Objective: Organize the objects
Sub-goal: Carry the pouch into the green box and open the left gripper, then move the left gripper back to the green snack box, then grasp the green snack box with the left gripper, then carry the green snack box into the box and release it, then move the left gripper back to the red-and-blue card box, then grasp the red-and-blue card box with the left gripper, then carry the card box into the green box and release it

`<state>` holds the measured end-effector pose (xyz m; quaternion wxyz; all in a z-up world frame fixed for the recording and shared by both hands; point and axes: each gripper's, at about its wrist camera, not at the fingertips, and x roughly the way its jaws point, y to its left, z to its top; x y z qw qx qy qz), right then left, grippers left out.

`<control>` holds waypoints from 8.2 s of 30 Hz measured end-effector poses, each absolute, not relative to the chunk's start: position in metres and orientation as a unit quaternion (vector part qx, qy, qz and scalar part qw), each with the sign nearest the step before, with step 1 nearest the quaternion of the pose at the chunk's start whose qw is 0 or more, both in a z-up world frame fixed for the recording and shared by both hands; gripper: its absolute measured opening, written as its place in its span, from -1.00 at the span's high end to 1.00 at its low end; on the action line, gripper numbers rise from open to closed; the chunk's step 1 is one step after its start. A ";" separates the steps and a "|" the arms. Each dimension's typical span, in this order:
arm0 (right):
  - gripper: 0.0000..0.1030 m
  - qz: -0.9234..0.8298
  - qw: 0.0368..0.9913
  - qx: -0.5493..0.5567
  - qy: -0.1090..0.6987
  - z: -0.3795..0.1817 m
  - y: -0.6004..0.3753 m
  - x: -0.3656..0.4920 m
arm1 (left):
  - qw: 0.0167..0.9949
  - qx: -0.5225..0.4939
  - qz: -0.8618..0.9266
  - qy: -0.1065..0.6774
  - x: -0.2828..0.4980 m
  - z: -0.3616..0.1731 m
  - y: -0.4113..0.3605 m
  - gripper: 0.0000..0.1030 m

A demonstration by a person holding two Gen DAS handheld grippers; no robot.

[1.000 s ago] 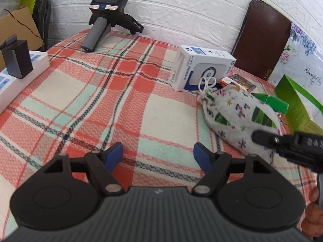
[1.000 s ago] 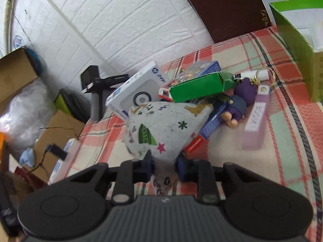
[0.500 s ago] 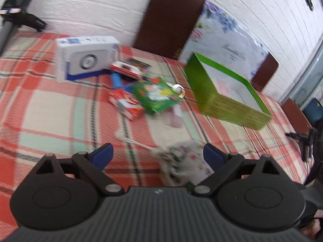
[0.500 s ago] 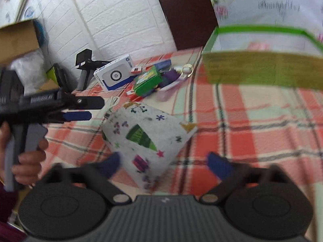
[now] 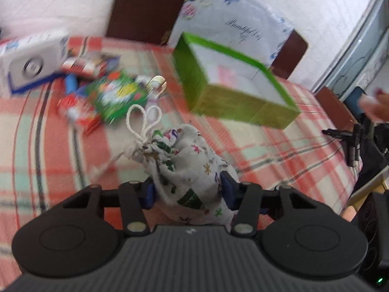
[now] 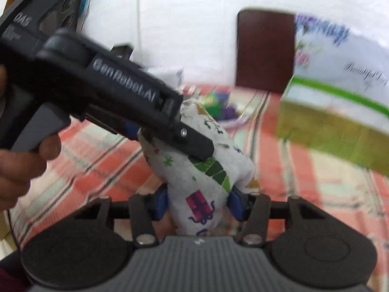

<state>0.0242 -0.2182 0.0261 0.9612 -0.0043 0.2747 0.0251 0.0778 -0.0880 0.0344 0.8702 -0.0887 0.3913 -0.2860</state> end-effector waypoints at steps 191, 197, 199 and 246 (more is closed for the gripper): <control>-0.66 -0.094 0.935 0.070 0.335 0.010 -0.220 0.054 | 0.921 0.029 -0.066 0.383 0.075 -0.002 -0.046 -0.43; -0.65 -0.032 0.941 0.021 0.337 0.008 -0.183 0.074 | 0.929 0.016 -0.029 0.369 0.078 -0.003 -0.009 -0.43; -0.48 -0.010 0.943 0.001 0.332 0.010 -0.175 0.089 | 0.932 0.009 -0.007 0.363 0.081 -0.003 0.006 -0.43; -0.43 0.151 0.926 -0.040 0.344 0.007 -0.129 0.120 | 0.891 -0.162 -0.104 0.411 0.075 0.007 0.039 0.21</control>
